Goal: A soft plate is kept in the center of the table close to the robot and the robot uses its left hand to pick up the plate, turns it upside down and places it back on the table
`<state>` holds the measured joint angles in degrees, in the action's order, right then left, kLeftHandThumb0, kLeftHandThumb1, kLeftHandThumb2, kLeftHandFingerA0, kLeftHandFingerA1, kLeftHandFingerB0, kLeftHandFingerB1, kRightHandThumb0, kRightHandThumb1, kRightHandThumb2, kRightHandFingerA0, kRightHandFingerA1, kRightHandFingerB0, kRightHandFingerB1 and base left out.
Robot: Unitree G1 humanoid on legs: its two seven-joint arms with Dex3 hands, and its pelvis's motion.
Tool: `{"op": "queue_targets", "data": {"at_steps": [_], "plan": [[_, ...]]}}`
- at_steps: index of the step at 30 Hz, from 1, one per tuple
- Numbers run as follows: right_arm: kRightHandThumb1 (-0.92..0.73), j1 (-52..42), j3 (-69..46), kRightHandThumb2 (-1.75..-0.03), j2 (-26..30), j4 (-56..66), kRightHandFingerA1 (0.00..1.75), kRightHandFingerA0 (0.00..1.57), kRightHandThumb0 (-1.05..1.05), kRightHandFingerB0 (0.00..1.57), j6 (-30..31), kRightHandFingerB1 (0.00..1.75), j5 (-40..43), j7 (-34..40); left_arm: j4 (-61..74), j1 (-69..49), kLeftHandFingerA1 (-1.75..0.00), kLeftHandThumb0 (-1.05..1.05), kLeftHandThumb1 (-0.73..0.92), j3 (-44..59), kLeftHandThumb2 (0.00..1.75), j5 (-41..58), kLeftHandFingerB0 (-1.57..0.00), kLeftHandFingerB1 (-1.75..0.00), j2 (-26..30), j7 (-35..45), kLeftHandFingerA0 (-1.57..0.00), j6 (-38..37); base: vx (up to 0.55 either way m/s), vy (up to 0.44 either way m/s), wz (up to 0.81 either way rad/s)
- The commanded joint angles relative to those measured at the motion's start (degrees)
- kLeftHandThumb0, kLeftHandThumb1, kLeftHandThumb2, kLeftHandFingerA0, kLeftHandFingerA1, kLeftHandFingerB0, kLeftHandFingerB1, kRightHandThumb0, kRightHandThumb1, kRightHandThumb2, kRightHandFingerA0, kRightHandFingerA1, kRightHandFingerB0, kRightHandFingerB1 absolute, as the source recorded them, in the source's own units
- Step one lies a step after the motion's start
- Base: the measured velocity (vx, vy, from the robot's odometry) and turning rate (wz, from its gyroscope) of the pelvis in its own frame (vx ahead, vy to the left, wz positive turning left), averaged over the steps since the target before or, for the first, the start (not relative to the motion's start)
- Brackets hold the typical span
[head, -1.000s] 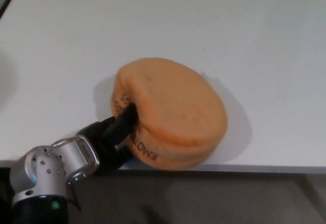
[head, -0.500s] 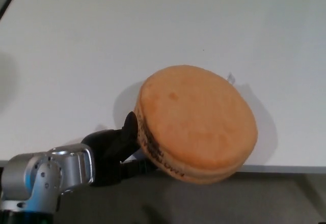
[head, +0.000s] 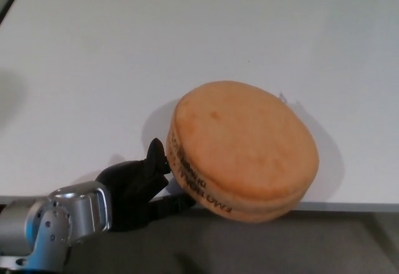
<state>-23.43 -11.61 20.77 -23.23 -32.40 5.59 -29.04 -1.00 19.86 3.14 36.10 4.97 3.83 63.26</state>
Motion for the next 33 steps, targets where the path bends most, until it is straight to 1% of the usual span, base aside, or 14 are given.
{"op": "queue_targets", "data": {"at_steps": [1, 7, 9, 10, 16, 20, 21, 22, 23, 25, 26, 30, 32, 33], "plan": [[-0.84, 0.05, -0.17, -0.66, 0.84, -0.53, 0.52, 0.65, -0.69, 0.34, -0.02, 0.32, 0.61, 0.11, 0.23, -0.45, -0.14, -1.04, 0.73, 0.92, 1.16, -1.87, 0.0, 0.0, 1.49, 2.0, 0.0, -1.96, 0.0, 0.0, 0.0], [-0.84, -0.19, 0.0, -0.66, 0.79, -0.12, 0.51, 0.63, -0.71, 0.33, 0.08, 0.31, 0.1, 0.47, 1.09, -0.76, -0.16, -1.03, 0.72, 1.94, 1.16, -2.24, 0.0, 0.0, 1.99, 1.92, 0.0, -1.52, 0.0, 0.0, 0.0], [-0.84, -0.06, 0.06, -0.66, 0.7, -0.53, 0.5, 0.63, -0.72, 0.33, -0.02, 0.32, 0.01, 0.54, 1.42, -1.0, -0.14, -1.03, 0.72, 2.33, 1.16, -2.51, 0.0, 0.0, 3.75, 2.92, 0.0, -1.58, 0.0, 0.0, 0.0], [-0.84, -0.09, 0.03, -0.66, 0.75, -0.49, 0.5, 0.63, -0.72, 0.33, -0.02, 0.31, -0.04, 0.58, 1.48, -1.18, 0.0, -1.05, 0.92, 2.53, 0.71, -2.74, 0.0, 0.0, 4.6, 3.35, 0.0, -1.86, 0.0, 0.0, 0.0], [-0.84, -0.5, -0.26, -0.66, 0.65, 0.17, 0.51, 0.66, -0.69, 0.34, 0.6, 0.32, 0.65, 0.45, 0.74, -2.42, 0.0, -1.05, 0.92, 6.69, 0.71, -2.62, 0.0, 0.0, 11.06, 6.23, 0.0, -2.12, 0.0, 0.0, 0.0], [-0.84, -0.87, -0.22, -0.66, 0.56, -0.02, 0.51, 0.63, -0.71, 0.33, 0.28, 0.31, 0.6, 0.42, 0.35, -4.37, 0.0, -1.05, 0.92, 7.7, 0.73, -3.13, 0.0, 0.0, 16.28, 9.11, 0.0, -2.63, 0.0, 0.0, 0.0], [-0.84, -0.86, -0.21, -0.66, 0.57, -0.17, 0.51, 0.65, -0.7, 0.34, 0.05, 0.31, 0.59, 0.39, 0.67, -5.12, 0.0, -1.02, 0.92, 7.75, 0.8, -3.3, 0.0, 0.0, 17.39, 9.59, 0.0, -2.79, 0.0, 0.0, 0.0], [-0.84, -0.84, -0.23, -0.66, 0.56, -0.31, 0.51, 0.65, -0.7, 0.34, -0.28, 0.31, 0.51, 0.45, 1.02, -5.75, 0.0, -1.02, 0.92, 7.82, 0.8, -3.43, 0.0, 0.0, 18.2, 9.82, 0.0, -2.89, 0.0, 0.0, 0.0], [-0.84, -0.77, -0.24, -0.66, 0.58, -0.56, 0.51, 0.66, -0.7, 0.34, -0.35, 0.31, 0.49, 0.44, 0.93, -6.26, 0.0, -1.05, 0.92, 8.16, 0.72, -3.36, 0.0, 0.0, 18.82, 10.16, 0.0, -2.98, 0.0, 0.0, 0.0], [-0.84, -0.78, -0.15, -0.66, 0.61, -0.5, 0.51, 0.66, -0.7, 0.34, -0.07, 0.32, 0.57, 0.27, 0.99, -6.93, 0.0, -1.05, 0.92, 8.42, 0.73, -3.14, 0.0, 0.0, 19.64, 10.93, 0.0, -3.32, 0.0, 0.0, 0.0], [-0.85, -1.12, -0.05, -0.66, 0.63, 0.29, 0.51, 0.65, -0.7, 0.33, 0.53, 0.31, 0.57, 0.26, 1.06, -7.4, -0.15, -1.05, 0.76, 8.55, 1.22, -3.17, 0.0, 0.0, 20.26, 11.47, 0.0, -3.59, 0.0, 0.0, 0.0], [-0.84, -1.5, 0.03, -0.66, 0.49, 1.28, 0.5, 0.65, -0.69, 0.33, 1.71, 0.31, 0.9, 0.2, 1.85, -8.61, -0.16, -1.05, 0.75, 9.61, 1.2, -2.64, 0.0, 0.0, 21.46, 12.63, 0.0, -3.56, 0.0, 0.0, 0.0], [-0.85, -1.35, 0.0, -0.66, 0.62, 0.77, 0.5, 0.66, -0.69, 0.33, 0.52, 0.31, -0.2, 0.97, 2.23, -9.24, -0.15, -1.05, 0.74, 9.88, 1.19, -2.76, 0.0, 0.0, 21.73, 13.15, 0.0, -4.13, 0.0, 0.0, 0.0], [-0.84, -1.42, -0.04, -0.66, 0.46, 1.12, 0.5, 0.66, -0.69, 0.33, 1.3, 0.31, 0.5, 0.63, 3.89, -10.85, -0.15, -1.05, 0.72, 10.52, 1.18, -3.22, 0.0, 0.0, 21.73, 13.07, 0.0, -5.85, 0.0, 0.0, 0.0]]}}
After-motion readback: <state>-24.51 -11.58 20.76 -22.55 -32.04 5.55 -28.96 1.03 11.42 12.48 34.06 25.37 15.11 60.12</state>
